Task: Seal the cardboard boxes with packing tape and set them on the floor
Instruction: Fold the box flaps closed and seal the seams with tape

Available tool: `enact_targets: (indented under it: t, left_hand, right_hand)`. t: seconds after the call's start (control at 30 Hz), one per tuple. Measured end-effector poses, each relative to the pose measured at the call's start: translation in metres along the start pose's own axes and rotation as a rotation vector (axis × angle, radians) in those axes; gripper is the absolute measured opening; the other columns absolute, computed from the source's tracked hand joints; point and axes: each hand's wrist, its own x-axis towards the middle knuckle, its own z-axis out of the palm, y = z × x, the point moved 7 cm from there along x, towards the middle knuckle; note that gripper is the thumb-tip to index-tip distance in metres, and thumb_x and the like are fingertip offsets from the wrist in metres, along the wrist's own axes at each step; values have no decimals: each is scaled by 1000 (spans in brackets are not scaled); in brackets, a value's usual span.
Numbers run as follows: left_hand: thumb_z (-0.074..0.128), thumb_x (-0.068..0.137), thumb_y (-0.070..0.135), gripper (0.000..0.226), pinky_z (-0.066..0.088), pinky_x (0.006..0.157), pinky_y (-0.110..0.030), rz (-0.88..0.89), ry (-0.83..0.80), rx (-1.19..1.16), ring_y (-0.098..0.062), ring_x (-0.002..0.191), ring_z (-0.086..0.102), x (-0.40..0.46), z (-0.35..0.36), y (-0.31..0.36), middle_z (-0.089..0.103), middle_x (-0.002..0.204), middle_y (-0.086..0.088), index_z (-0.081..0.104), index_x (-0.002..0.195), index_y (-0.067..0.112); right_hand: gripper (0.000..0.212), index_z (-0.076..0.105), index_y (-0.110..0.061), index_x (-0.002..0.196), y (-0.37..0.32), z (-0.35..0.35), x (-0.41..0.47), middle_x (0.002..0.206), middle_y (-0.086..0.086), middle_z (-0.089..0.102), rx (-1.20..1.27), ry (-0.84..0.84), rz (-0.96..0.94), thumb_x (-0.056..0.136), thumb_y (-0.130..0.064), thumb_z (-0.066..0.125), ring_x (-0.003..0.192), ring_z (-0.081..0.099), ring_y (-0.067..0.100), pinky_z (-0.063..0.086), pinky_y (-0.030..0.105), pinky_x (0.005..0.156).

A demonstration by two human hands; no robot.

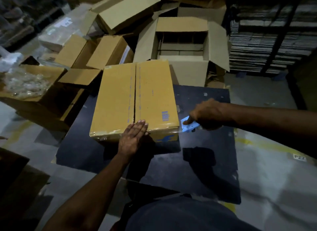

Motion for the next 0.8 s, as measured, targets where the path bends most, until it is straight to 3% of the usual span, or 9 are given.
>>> enact_targets:
  t: [0.1,0.17,0.23,0.3,0.37,0.47,0.53,0.63,0.8]
  left_hand:
    - [36,109,34,52,31,121,-43,-19,-26,-11,-26,146,46,1,-1,1,46,159,-11,48,154,10]
    - [33,110,35,53,29,122,-43,-19,-45,-17,-25,148,44,0,0,2,45,160,-11,47,155,10]
    - [43,107,29,52,30,122,-45,-30,-51,-18,-24,149,42,0,-1,1,44,161,-10,46,155,10]
    - [49,103,26,54,31,121,-45,-46,-79,-5,-25,148,44,3,-3,4,44,161,-10,47,155,10]
    - [49,102,35,56,33,120,-43,-82,-135,38,-26,144,48,6,-12,10,47,158,-10,50,152,9]
    - [55,93,53,65,46,109,-44,-128,-215,146,-27,133,58,28,-34,30,61,146,-10,61,143,11]
    - [58,91,55,65,49,103,-44,-74,-234,116,-28,126,61,48,-46,44,64,140,-8,61,142,15]
    - [63,91,51,70,50,106,-46,139,-348,-27,-30,133,56,81,-33,74,56,151,-8,51,151,18]
    - [57,90,55,74,46,106,-53,352,-535,-13,-33,147,42,110,-6,87,38,165,-9,47,154,20]
  right_hand:
    - [32,63,-33,130,14,7,-7,133,-1,62,-51,-99,32,104,-47,50,112,64,19,45,25,86]
    - [41,66,-28,124,12,15,-7,131,-1,64,-153,-91,-27,102,-57,49,109,65,18,45,28,83]
    - [47,47,-37,148,14,31,-3,140,1,57,-35,-154,84,102,-40,57,122,60,25,48,38,86]
    - [68,31,-45,155,8,46,5,151,4,45,14,-177,122,99,-25,63,132,51,30,47,49,91]
    - [72,33,-47,154,12,54,15,156,4,36,123,-164,155,96,-21,66,138,41,30,40,59,103]
    - [68,43,-46,150,16,66,27,154,2,40,306,-108,174,95,-13,66,138,43,29,33,63,111]
    - [67,47,-44,148,13,69,35,150,2,48,345,-100,172,93,-11,67,132,51,30,40,57,105]
    - [69,52,-48,144,11,71,43,137,1,59,367,-45,134,89,-10,70,119,59,29,49,51,96]
    - [53,57,-41,130,14,74,43,115,-3,59,482,-3,222,88,-13,72,120,58,27,34,56,108]
